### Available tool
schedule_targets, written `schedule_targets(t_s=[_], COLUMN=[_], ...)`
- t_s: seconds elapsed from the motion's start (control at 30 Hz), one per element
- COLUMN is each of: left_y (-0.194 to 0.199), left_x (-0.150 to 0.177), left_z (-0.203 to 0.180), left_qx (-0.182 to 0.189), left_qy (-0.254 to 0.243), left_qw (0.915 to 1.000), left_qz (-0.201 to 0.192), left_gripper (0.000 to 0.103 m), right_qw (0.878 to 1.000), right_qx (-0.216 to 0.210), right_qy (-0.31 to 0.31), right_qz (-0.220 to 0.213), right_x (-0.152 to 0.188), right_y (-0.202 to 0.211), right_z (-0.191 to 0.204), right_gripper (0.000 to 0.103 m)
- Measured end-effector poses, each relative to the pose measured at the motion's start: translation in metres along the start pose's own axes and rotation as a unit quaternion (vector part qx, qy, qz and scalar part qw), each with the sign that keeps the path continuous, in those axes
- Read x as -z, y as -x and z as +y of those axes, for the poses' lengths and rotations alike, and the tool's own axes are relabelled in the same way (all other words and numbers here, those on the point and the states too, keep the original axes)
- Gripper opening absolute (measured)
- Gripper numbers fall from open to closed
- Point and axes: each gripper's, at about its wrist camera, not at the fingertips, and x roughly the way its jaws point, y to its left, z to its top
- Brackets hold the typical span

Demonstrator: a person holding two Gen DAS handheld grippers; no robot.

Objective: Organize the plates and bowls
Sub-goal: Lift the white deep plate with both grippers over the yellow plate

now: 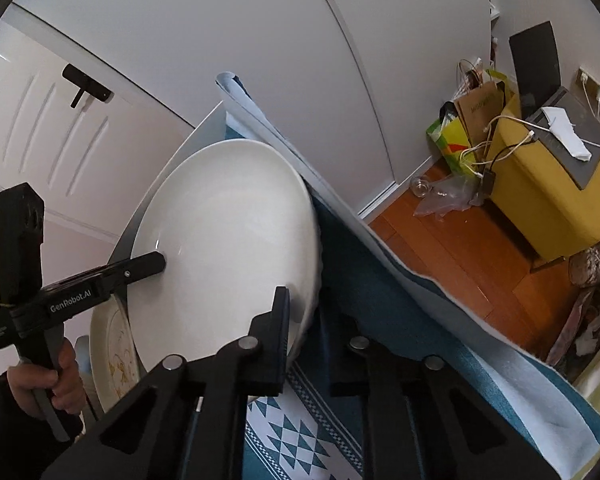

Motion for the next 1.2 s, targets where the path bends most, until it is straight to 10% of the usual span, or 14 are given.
schedule_targets(t_s=[1.2], left_y=[0.106], left_x=[0.061], left_z=[-0.028], left_qx=[-0.032], left_qy=[0.063], left_qw=[0.9921], left_qz=[-0.104], left_gripper=[0.015], right_qw=[0.991], right_qx=[-0.038], right_qy=[0.124], right_qz=[-0.043], right_x=[0.010], right_y=[0.076], right_z=[0.033], right_gripper=[0.013])
